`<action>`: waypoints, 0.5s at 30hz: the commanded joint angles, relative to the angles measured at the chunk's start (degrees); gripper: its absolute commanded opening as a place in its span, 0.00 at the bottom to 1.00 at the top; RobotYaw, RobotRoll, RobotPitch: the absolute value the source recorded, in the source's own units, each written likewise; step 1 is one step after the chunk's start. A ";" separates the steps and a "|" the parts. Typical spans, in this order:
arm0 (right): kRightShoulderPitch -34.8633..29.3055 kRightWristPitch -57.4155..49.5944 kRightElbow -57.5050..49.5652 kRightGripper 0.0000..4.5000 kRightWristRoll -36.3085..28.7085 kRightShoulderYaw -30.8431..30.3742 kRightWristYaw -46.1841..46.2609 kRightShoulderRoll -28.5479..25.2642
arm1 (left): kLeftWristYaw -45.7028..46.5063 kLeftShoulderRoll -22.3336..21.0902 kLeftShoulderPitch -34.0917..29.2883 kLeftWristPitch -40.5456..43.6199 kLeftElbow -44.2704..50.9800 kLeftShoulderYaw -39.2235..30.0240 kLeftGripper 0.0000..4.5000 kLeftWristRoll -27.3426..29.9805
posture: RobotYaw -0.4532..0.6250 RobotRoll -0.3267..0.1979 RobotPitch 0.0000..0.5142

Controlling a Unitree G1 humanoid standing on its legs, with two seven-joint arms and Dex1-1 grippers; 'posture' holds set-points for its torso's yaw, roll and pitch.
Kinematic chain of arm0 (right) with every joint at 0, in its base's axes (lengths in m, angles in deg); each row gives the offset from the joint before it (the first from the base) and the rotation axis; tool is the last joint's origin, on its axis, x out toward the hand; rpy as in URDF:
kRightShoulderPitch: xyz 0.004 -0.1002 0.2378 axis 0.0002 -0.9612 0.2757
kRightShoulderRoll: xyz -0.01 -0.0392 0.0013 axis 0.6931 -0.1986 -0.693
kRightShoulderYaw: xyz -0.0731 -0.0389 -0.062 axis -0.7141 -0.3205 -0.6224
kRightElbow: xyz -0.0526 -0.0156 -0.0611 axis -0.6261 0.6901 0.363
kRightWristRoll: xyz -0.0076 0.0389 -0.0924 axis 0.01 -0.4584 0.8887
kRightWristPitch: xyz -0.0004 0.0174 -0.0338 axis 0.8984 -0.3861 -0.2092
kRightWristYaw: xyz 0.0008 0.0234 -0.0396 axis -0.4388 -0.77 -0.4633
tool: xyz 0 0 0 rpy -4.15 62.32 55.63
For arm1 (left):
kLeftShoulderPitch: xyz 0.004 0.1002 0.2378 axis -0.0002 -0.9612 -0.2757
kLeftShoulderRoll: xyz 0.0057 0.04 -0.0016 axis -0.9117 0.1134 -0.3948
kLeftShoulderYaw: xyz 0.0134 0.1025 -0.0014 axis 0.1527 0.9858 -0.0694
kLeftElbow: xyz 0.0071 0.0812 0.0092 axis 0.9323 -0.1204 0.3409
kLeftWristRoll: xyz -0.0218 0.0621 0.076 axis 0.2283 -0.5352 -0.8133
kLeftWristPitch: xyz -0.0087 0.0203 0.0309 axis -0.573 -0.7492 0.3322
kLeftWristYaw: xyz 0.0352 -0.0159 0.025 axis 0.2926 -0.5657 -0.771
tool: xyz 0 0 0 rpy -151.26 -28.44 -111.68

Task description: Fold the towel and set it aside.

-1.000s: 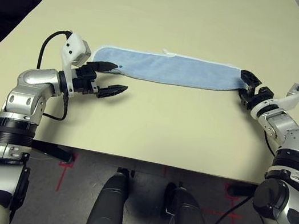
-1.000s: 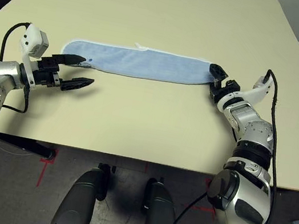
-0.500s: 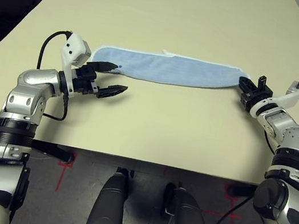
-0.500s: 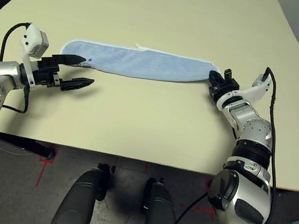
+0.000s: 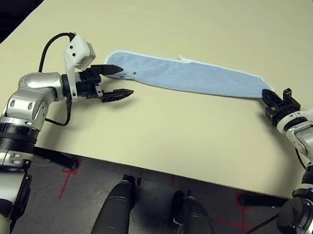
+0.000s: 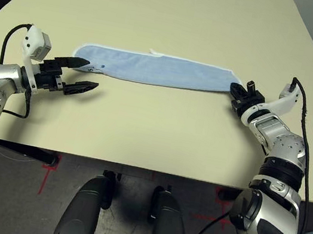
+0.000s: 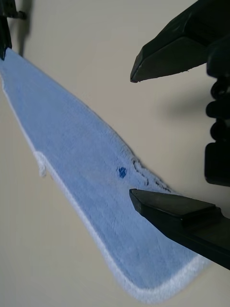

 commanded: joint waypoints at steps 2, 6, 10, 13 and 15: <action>-3.05 -1.90 -1.25 0.01 0.45 0.64 0.34 -2.22 | 0.18 0.10 0.39 -0.26 -1.32 0.28 1.00 -0.15 | 0.43 0.62 0.38; -3.08 -0.91 -0.01 0.01 1.63 0.68 -0.80 -5.01 | 0.70 -0.01 0.51 0.04 -1.82 -0.20 1.00 0.06 | 0.43 0.62 0.37; -1.68 0.37 2.22 0.01 2.56 0.48 -2.07 -7.18 | 0.70 -0.10 0.79 -0.30 -2.44 -0.11 1.00 -0.05 | 0.43 0.62 0.36; -0.52 1.15 4.02 0.01 3.39 0.18 -3.11 -8.35 | 0.71 -0.07 0.90 -0.91 -2.65 -0.08 1.00 -0.19 | 0.43 0.62 0.36; 0.14 1.46 4.71 0.01 3.88 -0.15 -3.65 -8.42 | 0.50 0.27 0.90 -1.89 -2.78 -0.13 1.00 -0.03 | 0.43 0.62 0.35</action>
